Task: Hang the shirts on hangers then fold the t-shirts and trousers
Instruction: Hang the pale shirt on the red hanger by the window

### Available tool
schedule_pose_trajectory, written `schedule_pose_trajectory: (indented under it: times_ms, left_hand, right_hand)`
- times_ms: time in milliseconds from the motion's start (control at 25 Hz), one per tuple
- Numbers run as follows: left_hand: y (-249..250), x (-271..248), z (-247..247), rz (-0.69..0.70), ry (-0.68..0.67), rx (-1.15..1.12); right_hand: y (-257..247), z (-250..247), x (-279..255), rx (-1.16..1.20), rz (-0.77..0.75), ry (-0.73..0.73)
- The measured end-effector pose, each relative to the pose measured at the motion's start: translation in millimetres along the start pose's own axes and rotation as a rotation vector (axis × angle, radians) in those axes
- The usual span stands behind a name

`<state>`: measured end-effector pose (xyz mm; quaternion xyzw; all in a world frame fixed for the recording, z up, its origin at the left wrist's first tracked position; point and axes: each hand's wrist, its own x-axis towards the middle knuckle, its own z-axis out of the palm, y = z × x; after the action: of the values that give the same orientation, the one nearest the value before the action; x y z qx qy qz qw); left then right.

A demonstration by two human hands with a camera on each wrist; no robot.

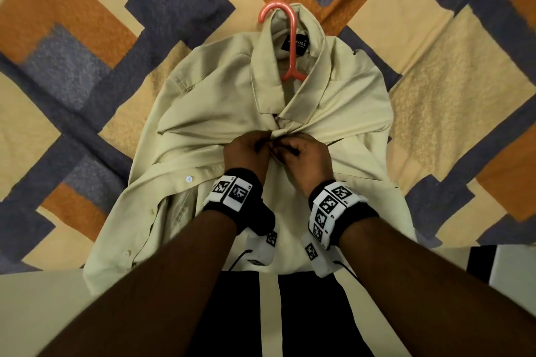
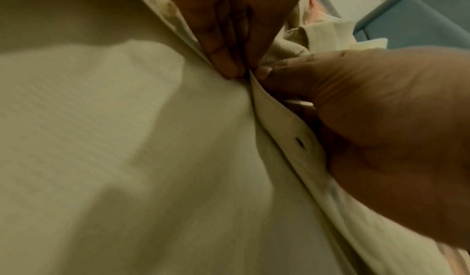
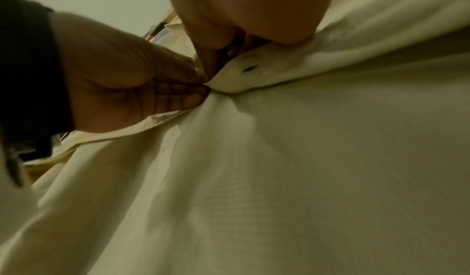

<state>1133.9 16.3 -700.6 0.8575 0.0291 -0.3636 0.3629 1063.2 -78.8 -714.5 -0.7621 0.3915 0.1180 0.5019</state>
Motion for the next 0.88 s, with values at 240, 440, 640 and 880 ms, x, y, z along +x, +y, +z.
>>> schedule_pose_trajectory:
  times_ms: [240,440,640,880]
  left_hand:
    - [-3.0,1.7,-10.2,0.055,-0.034,-0.08]
    - [1.9,3.5,-7.9,0.183,-0.089,0.175]
    - [-6.7,6.0,-12.0,0.109,-0.021,-0.032]
    - [3.1,2.3,-16.6,0.093,-0.062,0.059]
  right_hand:
    - [-11.3,3.5,-0.3,-0.229,-0.002,-0.024]
    - [-22.9,7.4,-0.5,-0.373,0.042,-0.039]
    - [-26.7,16.0,3.4,-0.329,0.085,-0.011]
    - [-14.3,15.7,-2.4,-0.163,-0.049,-0.03]
